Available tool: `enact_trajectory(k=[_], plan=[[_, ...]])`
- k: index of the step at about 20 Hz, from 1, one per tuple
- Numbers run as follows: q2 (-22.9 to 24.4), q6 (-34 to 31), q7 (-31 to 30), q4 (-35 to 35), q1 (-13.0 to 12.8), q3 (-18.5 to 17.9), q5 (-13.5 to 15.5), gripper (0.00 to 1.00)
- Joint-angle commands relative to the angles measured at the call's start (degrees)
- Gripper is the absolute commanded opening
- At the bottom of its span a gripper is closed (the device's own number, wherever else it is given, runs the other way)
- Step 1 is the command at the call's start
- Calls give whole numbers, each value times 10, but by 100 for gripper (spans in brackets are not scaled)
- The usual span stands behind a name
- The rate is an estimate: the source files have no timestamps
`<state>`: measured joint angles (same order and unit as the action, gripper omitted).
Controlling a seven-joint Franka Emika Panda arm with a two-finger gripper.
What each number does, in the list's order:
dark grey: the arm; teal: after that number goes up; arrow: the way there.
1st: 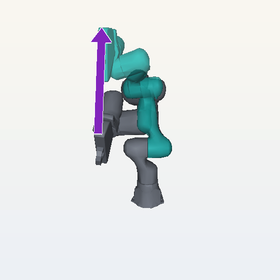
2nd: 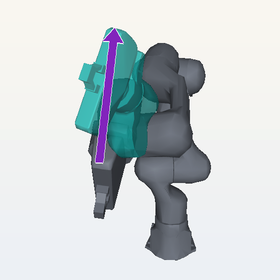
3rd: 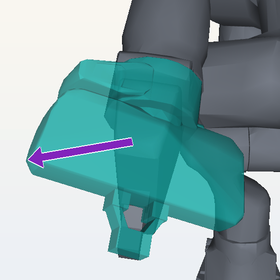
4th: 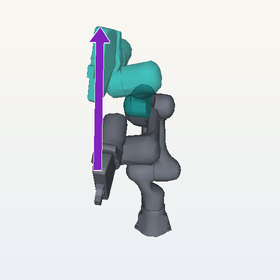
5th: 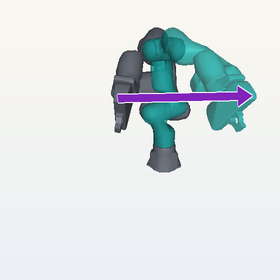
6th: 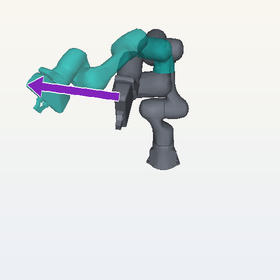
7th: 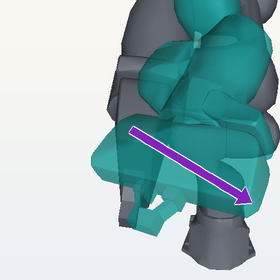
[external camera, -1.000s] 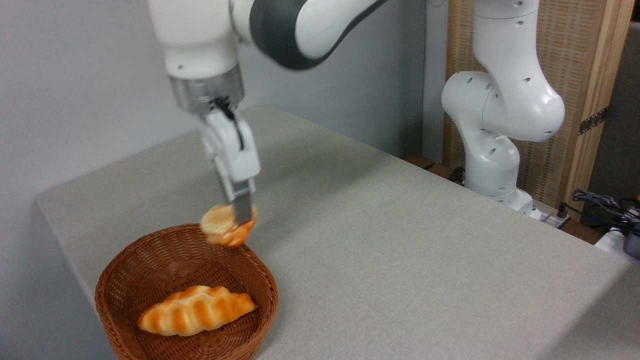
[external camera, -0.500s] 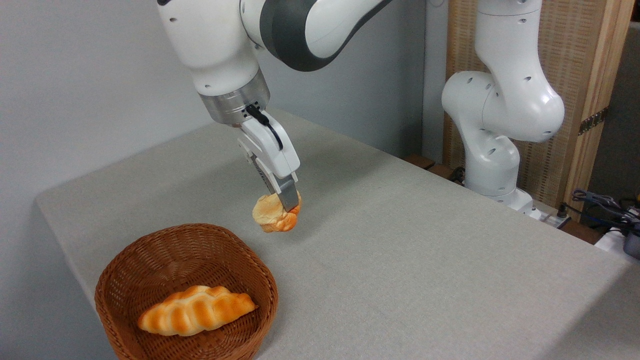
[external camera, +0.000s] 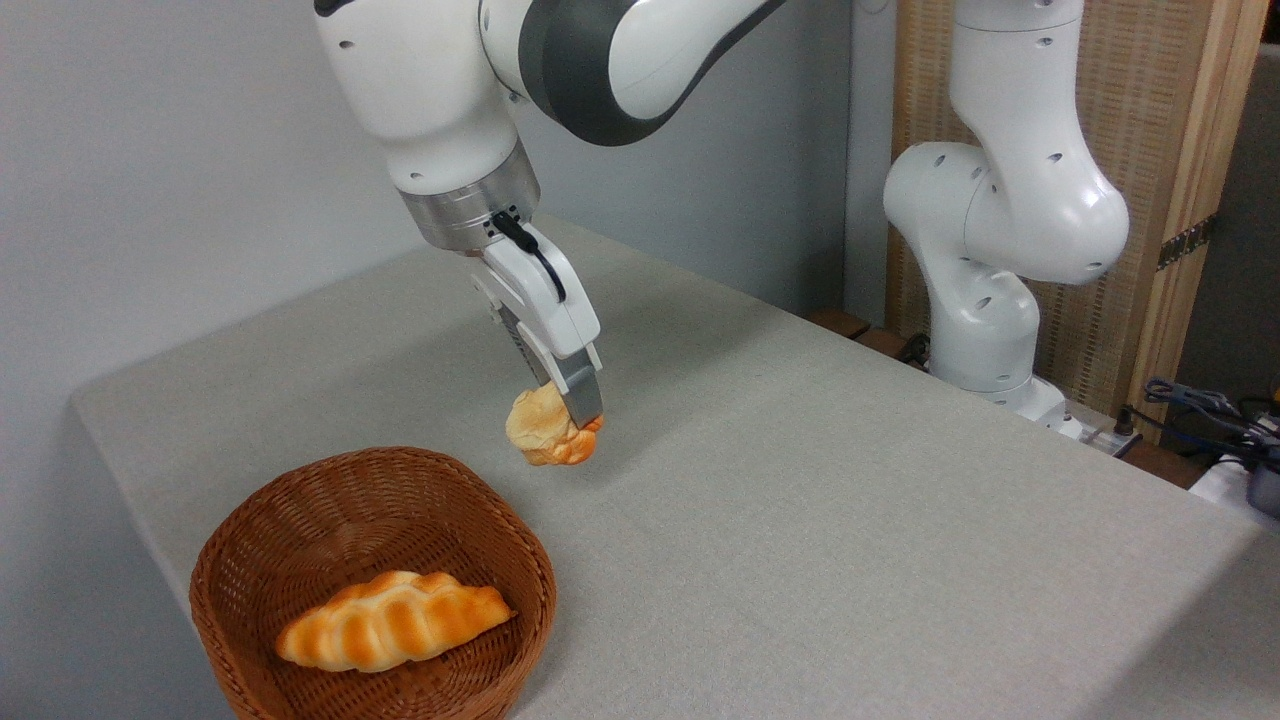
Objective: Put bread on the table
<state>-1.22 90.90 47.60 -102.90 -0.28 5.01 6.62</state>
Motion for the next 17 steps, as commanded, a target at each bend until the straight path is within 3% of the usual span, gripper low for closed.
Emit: enact_trajectory(k=[1,6,9,12,17], plan=[[4,-8,-2,-1,-2,0,-2,100],[6,4,-2,3,-1,-4,-6,100],[6,77,-2,8,3,-9,-8,100],[3,136,-2,7,4,-37,-8,100],[-2,169,-2,8,4,-46,-8,100]])
